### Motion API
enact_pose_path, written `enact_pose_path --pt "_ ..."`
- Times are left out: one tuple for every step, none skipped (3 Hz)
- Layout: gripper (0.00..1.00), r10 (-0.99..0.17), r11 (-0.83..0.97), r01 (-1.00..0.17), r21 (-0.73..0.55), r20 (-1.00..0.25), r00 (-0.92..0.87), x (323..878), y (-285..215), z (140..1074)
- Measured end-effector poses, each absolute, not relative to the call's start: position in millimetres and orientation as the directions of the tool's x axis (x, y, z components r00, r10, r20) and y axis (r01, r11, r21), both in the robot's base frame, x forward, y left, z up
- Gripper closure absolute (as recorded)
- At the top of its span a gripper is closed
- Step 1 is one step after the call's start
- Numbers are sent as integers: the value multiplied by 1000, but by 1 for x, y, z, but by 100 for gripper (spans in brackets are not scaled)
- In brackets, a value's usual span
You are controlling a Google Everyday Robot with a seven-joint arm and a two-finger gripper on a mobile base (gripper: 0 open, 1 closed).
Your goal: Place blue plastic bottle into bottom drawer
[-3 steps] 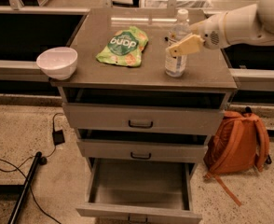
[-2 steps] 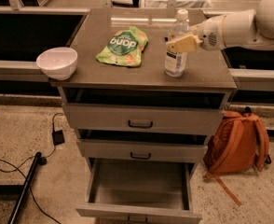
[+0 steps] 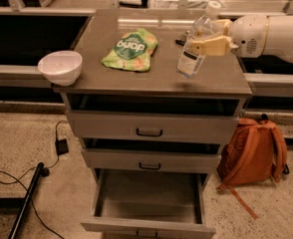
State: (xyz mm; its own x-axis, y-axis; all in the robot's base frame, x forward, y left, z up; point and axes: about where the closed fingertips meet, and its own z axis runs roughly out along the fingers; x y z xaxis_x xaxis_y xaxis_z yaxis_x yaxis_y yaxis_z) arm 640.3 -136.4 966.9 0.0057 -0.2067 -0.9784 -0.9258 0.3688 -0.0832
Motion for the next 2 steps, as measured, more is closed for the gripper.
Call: enact_pose_path --pt "100 -366 225 -932 -286 -911 191 551 -163 965" --pt "100 -537 87 -954 -288 -820 198 510 -155 917"
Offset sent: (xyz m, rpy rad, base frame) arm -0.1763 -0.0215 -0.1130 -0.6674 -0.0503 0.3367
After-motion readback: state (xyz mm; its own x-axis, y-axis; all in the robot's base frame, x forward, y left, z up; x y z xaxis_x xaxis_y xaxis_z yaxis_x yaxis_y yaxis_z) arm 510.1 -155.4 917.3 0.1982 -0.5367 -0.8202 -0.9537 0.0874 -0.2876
